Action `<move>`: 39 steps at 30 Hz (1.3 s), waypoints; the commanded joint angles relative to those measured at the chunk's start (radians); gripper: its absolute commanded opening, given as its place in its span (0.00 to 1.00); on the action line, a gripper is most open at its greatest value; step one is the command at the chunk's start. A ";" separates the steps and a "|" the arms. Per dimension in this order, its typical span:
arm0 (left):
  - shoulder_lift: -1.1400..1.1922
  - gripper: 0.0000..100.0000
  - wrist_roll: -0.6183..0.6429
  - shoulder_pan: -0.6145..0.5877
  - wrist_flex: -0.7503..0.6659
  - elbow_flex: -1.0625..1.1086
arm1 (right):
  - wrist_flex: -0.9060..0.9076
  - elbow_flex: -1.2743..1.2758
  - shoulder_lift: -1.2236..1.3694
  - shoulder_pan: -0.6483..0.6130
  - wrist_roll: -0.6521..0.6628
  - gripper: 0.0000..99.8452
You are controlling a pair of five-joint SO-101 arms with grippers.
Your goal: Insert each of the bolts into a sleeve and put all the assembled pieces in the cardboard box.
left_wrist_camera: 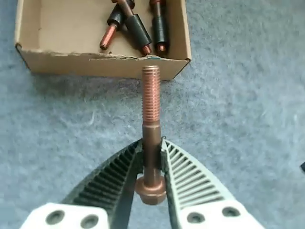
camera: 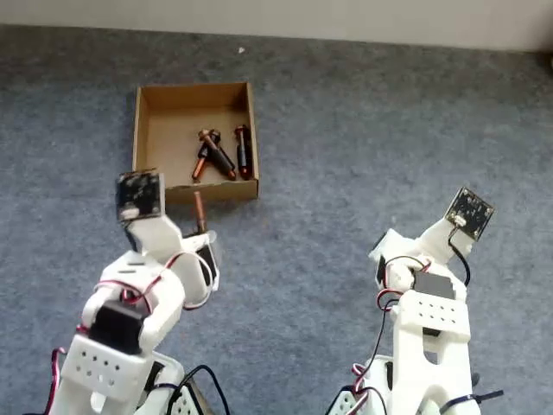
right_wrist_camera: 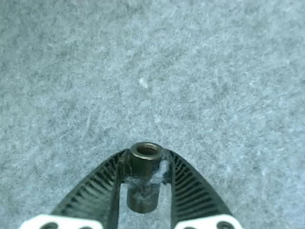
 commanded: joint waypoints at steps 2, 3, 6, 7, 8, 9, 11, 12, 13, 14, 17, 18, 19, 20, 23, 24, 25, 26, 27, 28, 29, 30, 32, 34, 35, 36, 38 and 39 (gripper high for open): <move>-0.105 0.01 0.247 -0.024 -0.028 0.044 | -0.028 -0.007 -0.033 0.016 -0.002 0.01; -0.101 0.01 0.285 -0.039 -0.026 0.044 | -0.028 -0.007 -0.033 0.016 -0.002 0.01; -0.076 0.01 0.353 -0.105 -0.021 0.024 | -0.028 -0.007 -0.033 0.016 -0.002 0.01; -0.062 0.01 0.362 -0.131 -0.021 0.013 | -0.028 -0.007 -0.033 0.016 -0.002 0.01; -0.045 0.01 0.374 -0.159 -0.021 0.004 | -0.028 -0.007 -0.033 0.016 -0.002 0.01; -0.025 0.01 0.388 -0.186 -0.021 -0.007 | -0.028 -0.007 -0.033 0.016 -0.002 0.01; 0.022 0.01 0.416 -0.239 -0.021 -0.028 | -0.028 -0.007 -0.033 0.016 -0.002 0.01; 0.053 0.01 0.423 -0.260 -0.023 -0.039 | -0.028 -0.007 -0.033 0.016 -0.002 0.01; 0.085 0.01 0.425 -0.280 -0.023 -0.050 | -0.028 -0.007 -0.033 0.016 -0.002 0.01; 0.119 0.01 0.425 -0.298 -0.021 -0.061 | -0.028 -0.007 -0.033 0.016 -0.002 0.01; 0.222 0.01 0.462 -0.351 -0.021 -0.097 | -0.028 -0.007 -0.033 0.016 -0.002 0.01; 0.254 0.01 0.471 -0.369 -0.021 -0.110 | -0.028 -0.007 -0.033 0.016 -0.002 0.01; 0.285 0.01 0.474 -0.390 -0.023 -0.122 | -0.028 -0.007 -0.033 0.016 -0.002 0.01; 0.315 0.03 0.474 -0.415 -0.025 -0.134 | -0.028 -0.007 -0.033 0.016 -0.002 0.01; 0.409 0.10 0.474 -0.456 -0.021 -0.163 | -0.028 -0.007 -0.033 0.016 -0.002 0.01; 0.440 0.12 0.474 -0.456 -0.021 -0.170 | -0.028 -0.007 -0.033 0.016 -0.002 0.01; 0.467 0.13 0.476 -0.456 -0.021 -0.176 | -0.028 -0.007 -0.033 0.016 -0.002 0.01; 0.495 0.13 0.488 -0.456 -0.023 -0.183 | -0.028 -0.007 -0.033 0.016 -0.002 0.01; 0.519 0.12 0.517 -0.456 -0.025 -0.189 | -0.028 -0.007 -0.033 0.016 -0.002 0.01; 0.544 0.11 0.545 -0.460 -0.026 -0.199 | -0.028 -0.007 -0.033 0.016 -0.002 0.01; 0.565 0.10 0.562 -0.461 -0.026 -0.208 | -0.028 -0.007 -0.033 0.016 -0.002 0.01; 0.585 0.09 0.563 -0.461 -0.028 -0.217 | -0.028 -0.007 -0.033 0.016 -0.002 0.01; 0.619 0.09 0.566 -0.461 -0.028 -0.228 | -0.028 -0.007 -0.033 0.016 -0.002 0.01; 0.644 0.09 0.566 -0.461 -0.028 -0.237 | -0.028 -0.007 -0.033 0.016 -0.002 0.01; 0.651 0.09 0.566 -0.461 -0.028 -0.240 | -0.028 -0.007 -0.033 0.016 -0.002 0.01; 0.654 0.09 0.565 -0.461 -0.028 -0.240 | -0.028 -0.007 -0.033 0.016 -0.002 0.01; 0.648 0.09 0.562 -0.461 -0.026 -0.242 | -0.028 -0.007 -0.033 0.016 -0.002 0.01; 0.644 0.09 0.560 -0.458 -0.021 -0.246 | -0.028 -0.007 -0.033 0.016 -0.002 0.01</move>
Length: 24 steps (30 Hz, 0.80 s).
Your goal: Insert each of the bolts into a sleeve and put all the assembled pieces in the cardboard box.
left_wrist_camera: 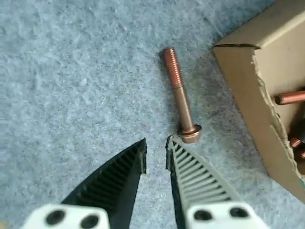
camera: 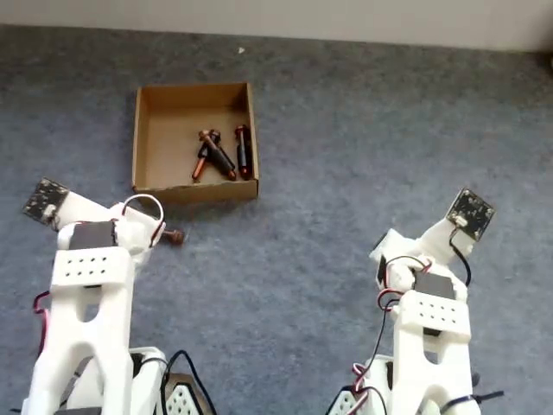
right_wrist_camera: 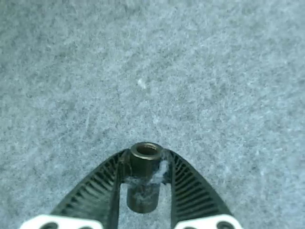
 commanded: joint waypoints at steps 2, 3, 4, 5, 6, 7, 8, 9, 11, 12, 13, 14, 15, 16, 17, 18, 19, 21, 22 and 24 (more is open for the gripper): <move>-0.019 0.09 -0.026 -0.002 -0.002 -0.070 | -0.028 -0.007 -0.033 0.012 -0.002 0.01; -0.025 0.08 -0.072 -0.002 0.014 -0.081 | -0.028 -0.007 -0.033 0.012 0.000 0.01; -0.030 0.08 -0.126 -0.002 0.031 -0.097 | -0.028 -0.005 -0.033 0.012 0.000 0.01; -0.033 0.08 -0.181 -0.002 0.055 -0.117 | -0.028 -0.005 -0.033 0.012 0.000 0.01; -0.035 0.08 -0.232 -0.002 0.084 -0.137 | -0.028 -0.005 -0.033 0.012 0.000 0.01; -0.033 0.08 -0.288 -0.005 0.115 -0.162 | -0.028 -0.005 -0.033 0.012 0.000 0.01; -0.028 0.08 -0.354 -0.007 0.141 -0.185 | -0.028 -0.005 -0.033 0.012 0.000 0.01; -0.028 0.08 -0.425 -0.007 0.164 -0.205 | -0.028 -0.005 -0.033 0.012 0.000 0.01; -0.027 0.08 -0.566 -0.007 0.198 -0.232 | -0.028 -0.005 -0.033 0.012 0.000 0.01; -0.027 0.08 -0.635 -0.005 0.207 -0.242 | -0.028 -0.005 -0.033 0.012 0.000 0.01; -0.025 0.09 -0.707 -0.002 0.215 -0.246 | -0.028 -0.005 -0.033 0.012 0.000 0.01; -0.025 0.09 -0.784 -0.002 0.218 -0.246 | -0.028 -0.005 -0.033 0.012 0.002 0.01; -0.025 0.09 -0.873 -0.002 0.219 -0.243 | -0.028 -0.005 -0.033 0.012 0.003 0.01; -0.025 0.09 -0.968 -0.005 0.219 -0.242 | -0.028 -0.005 -0.033 0.012 0.003 0.01; -0.025 0.09 -1.069 -0.007 0.221 -0.242 | -0.028 -0.005 -0.033 0.012 0.003 0.01; -0.025 0.09 -1.186 -0.007 0.221 -0.242 | -0.028 -0.005 -0.033 0.012 0.005 0.01; -0.025 0.09 -1.306 -0.007 0.215 -0.242 | -0.028 -0.005 -0.033 0.012 0.005 0.01; -0.025 0.09 -1.499 -0.002 0.216 -0.248 | -0.028 -0.005 -0.033 0.012 0.006 0.01; -0.025 0.09 -1.554 -0.001 0.215 -0.249 | -0.028 -0.005 -0.033 0.012 0.006 0.01; -0.024 0.09 -1.651 0.001 0.210 -0.249 | -0.028 -0.005 -0.033 0.012 0.008 0.01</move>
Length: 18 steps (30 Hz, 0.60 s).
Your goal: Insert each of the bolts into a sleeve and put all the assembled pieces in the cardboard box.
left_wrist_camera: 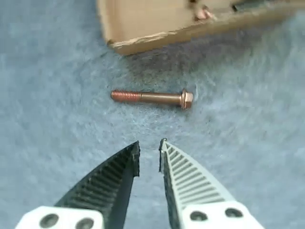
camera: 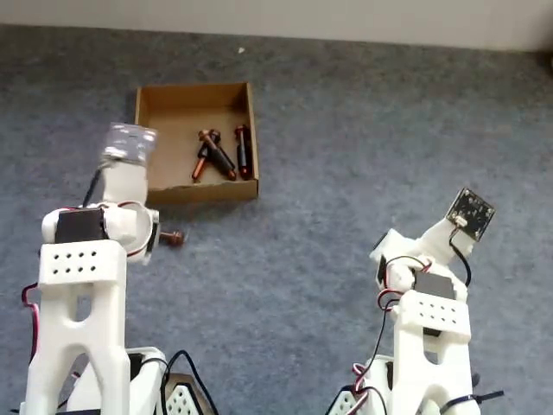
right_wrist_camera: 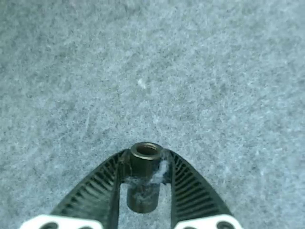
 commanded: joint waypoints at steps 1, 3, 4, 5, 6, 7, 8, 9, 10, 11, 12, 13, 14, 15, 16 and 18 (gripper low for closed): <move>-0.013 0.09 -0.341 -0.002 0.000 -0.053 | -0.028 -0.005 -0.033 0.012 0.008 0.01; -0.013 0.09 -0.436 0.012 0.006 -0.048 | -0.028 -0.005 -0.033 0.012 0.008 0.01; -0.013 0.09 -0.477 0.015 0.006 -0.045 | -0.028 -0.005 -0.033 0.012 0.008 0.01; -0.012 0.09 -0.514 0.018 0.006 -0.045 | -0.028 -0.005 -0.033 0.010 0.008 0.01; -0.001 0.09 -0.546 0.024 0.006 -0.045 | -0.028 -0.005 -0.033 0.010 0.008 0.01; 0.024 0.09 -0.574 0.030 0.006 -0.054 | -0.028 -0.005 -0.033 0.010 0.008 0.01; 0.053 0.09 -0.597 0.038 0.006 -0.065 | -0.028 -0.005 -0.033 0.010 0.008 0.01; 0.091 0.09 -0.615 0.048 0.008 -0.081 | -0.028 -0.005 -0.033 0.010 0.008 0.01; 0.136 0.09 -0.637 0.056 0.014 -0.099 | -0.028 -0.005 -0.033 0.010 0.008 0.01; 0.183 0.09 -0.663 0.065 0.029 -0.124 | -0.028 -0.005 -0.033 0.010 0.008 0.01; 0.232 0.09 -0.697 0.077 0.052 -0.151 | -0.028 -0.005 -0.033 0.010 0.008 0.01; 0.278 0.09 -0.733 0.087 0.075 -0.182 | -0.028 -0.005 -0.033 0.010 0.008 0.01; 0.323 0.11 -0.770 0.093 0.101 -0.216 | -0.028 -0.005 -0.033 0.010 0.008 0.01; 0.363 0.13 -0.804 0.094 0.124 -0.251 | -0.028 -0.005 -0.033 0.010 0.008 0.01; 0.403 0.16 -0.832 0.093 0.144 -0.288 | -0.028 -0.005 -0.033 0.008 0.008 0.01; 0.473 0.20 -0.882 0.090 0.167 -0.361 | -0.028 -0.005 -0.033 0.008 0.008 0.01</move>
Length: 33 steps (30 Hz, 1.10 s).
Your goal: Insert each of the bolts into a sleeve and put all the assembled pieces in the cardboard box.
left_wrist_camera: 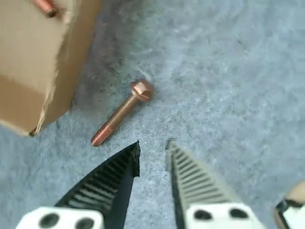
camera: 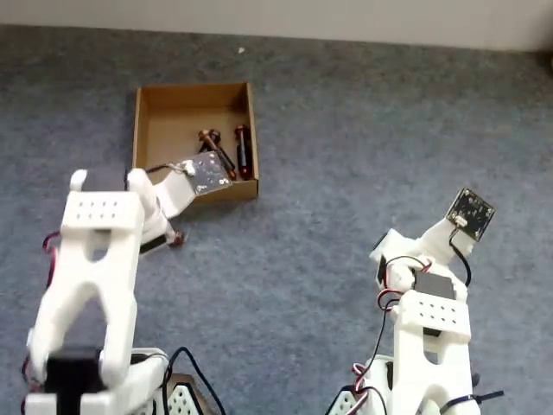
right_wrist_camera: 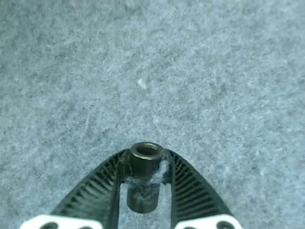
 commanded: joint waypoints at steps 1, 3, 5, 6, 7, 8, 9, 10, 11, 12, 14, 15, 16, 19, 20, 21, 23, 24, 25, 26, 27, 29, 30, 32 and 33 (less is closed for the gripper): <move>0.145 0.20 -0.127 0.013 0.064 -0.191 | -0.028 -0.005 -0.033 0.007 0.008 0.01; 0.202 0.19 -0.193 0.012 0.063 -0.232 | -0.028 -0.007 -0.033 0.007 0.008 0.01; 0.259 0.19 -0.253 0.012 0.063 -0.262 | -0.030 -0.007 -0.033 0.007 0.008 0.01; 0.286 0.19 -0.275 0.012 0.058 -0.271 | -0.031 -0.007 -0.033 0.007 0.009 0.01; 0.312 0.19 -0.293 0.012 0.057 -0.282 | -0.031 -0.007 -0.033 0.007 0.009 0.01; 0.340 0.18 -0.311 0.012 0.055 -0.297 | -0.031 -0.007 -0.033 0.007 0.009 0.01; 0.366 0.17 -0.328 0.012 0.055 -0.314 | -0.031 -0.007 -0.033 0.007 0.009 0.01; 0.395 0.17 -0.344 0.012 0.055 -0.332 | -0.031 -0.007 -0.033 0.007 0.009 0.01; 0.423 0.16 -0.354 0.012 0.055 -0.351 | -0.031 -0.007 -0.033 0.007 0.009 0.01; 0.450 0.16 -0.362 0.012 0.055 -0.369 | -0.031 -0.007 -0.033 0.007 0.009 0.01; 0.507 0.16 -0.368 0.012 0.055 -0.403 | -0.031 -0.007 -0.033 0.007 0.009 0.01; 0.533 0.16 -0.368 0.012 0.055 -0.421 | -0.031 -0.007 -0.033 0.007 0.009 0.01; 0.561 0.16 -0.368 0.012 0.055 -0.440 | -0.031 -0.007 -0.033 0.007 0.009 0.01; 0.642 0.15 -0.368 0.012 0.055 -0.499 | -0.031 -0.007 -0.033 0.007 0.009 0.01; 0.670 0.15 -0.368 0.012 0.055 -0.518 | -0.031 -0.007 -0.033 0.007 0.009 0.01; 0.697 0.14 -0.368 0.012 0.055 -0.535 | -0.031 -0.007 -0.033 0.007 0.009 0.01; 0.748 0.13 -0.368 0.012 0.055 -0.570 | -0.031 -0.007 -0.033 0.007 0.009 0.01; 0.773 0.12 -0.368 0.012 0.055 -0.587 | -0.031 -0.007 -0.033 0.007 0.009 0.01; 0.792 0.11 -0.368 0.012 0.055 -0.602 | -0.031 -0.007 -0.033 0.007 0.009 0.01; 0.811 0.10 -0.368 0.012 0.055 -0.613 | -0.031 -0.007 -0.033 0.007 0.009 0.01; 0.826 0.08 -0.368 0.012 0.058 -0.621 | -0.031 -0.007 -0.033 0.007 0.009 0.01; 0.846 0.04 -0.367 0.013 0.064 -0.621 | -0.031 -0.007 -0.033 0.007 0.009 0.01; 0.849 0.03 -0.364 0.016 0.066 -0.616 | -0.031 -0.007 -0.033 0.007 0.009 0.01; 0.849 0.01 -0.362 0.016 0.107 -0.624 | -0.031 -0.007 -0.033 0.007 0.009 0.01; 0.848 0.01 -0.362 0.015 0.133 -0.625 | -0.031 -0.007 -0.033 0.007 0.009 0.01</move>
